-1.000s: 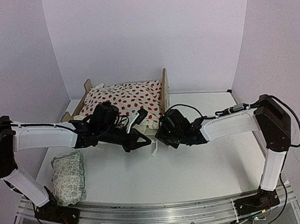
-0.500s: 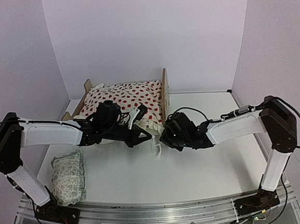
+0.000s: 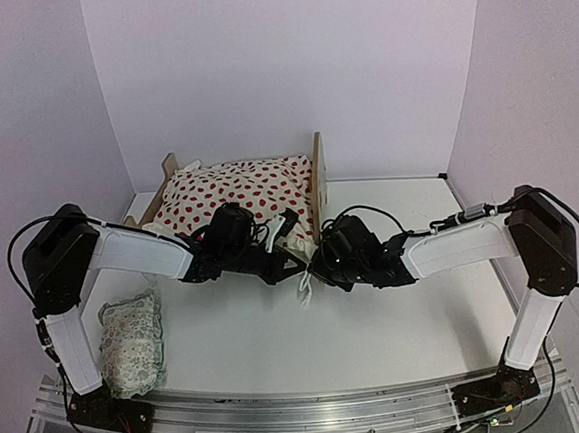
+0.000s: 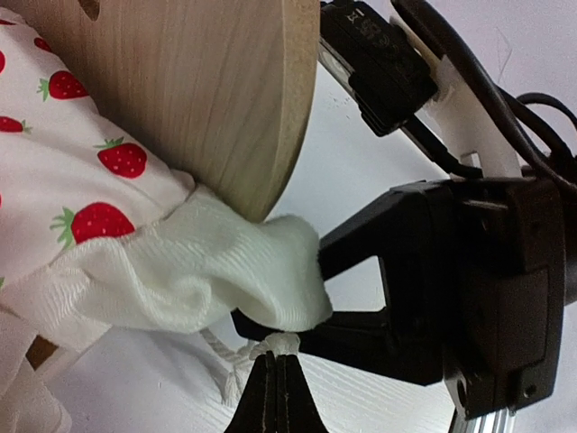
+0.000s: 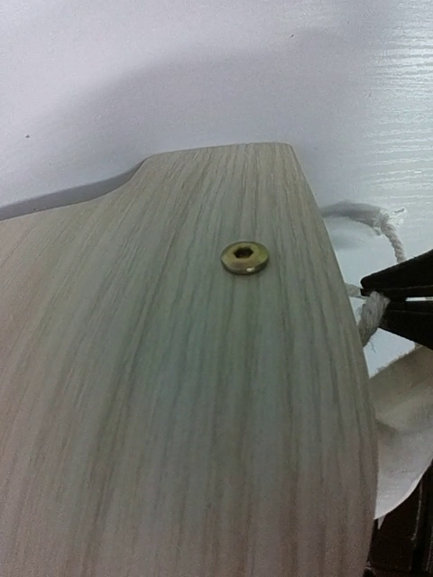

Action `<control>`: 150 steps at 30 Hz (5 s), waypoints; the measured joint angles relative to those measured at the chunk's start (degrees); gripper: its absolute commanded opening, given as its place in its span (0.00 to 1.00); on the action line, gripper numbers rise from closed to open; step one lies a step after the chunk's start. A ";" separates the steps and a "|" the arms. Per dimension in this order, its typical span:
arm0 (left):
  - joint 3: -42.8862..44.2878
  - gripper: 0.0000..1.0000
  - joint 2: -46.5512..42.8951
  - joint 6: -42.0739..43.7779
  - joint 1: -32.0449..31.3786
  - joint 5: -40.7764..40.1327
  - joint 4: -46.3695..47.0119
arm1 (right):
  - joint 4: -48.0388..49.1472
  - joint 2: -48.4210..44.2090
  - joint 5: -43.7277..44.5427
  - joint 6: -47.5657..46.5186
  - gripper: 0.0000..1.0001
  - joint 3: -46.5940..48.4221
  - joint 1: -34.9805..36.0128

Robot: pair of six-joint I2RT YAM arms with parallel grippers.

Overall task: Set up the pet bed
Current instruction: Tie the right ropes of the mattress at the bed frame base.

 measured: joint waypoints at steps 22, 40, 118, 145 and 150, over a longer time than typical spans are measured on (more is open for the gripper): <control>4.36 0.00 5.72 -1.45 0.02 -1.94 -0.34 | 0.03 -2.47 -1.29 -0.22 0.00 -1.18 -0.20; 3.93 0.00 8.68 -6.94 2.89 10.63 4.07 | -1.13 -1.58 -8.67 -1.55 0.25 1.78 -0.96; 0.83 0.00 22.93 -47.83 6.25 34.66 55.86 | -17.32 -0.80 -17.35 19.85 0.32 8.74 -6.52; -1.26 0.53 22.29 -47.27 6.31 34.29 56.73 | -13.28 -0.92 -16.31 23.32 0.00 5.40 -5.82; -6.67 0.58 18.81 -43.52 7.04 33.05 54.23 | -13.38 -1.39 -15.65 23.27 0.00 4.10 -5.36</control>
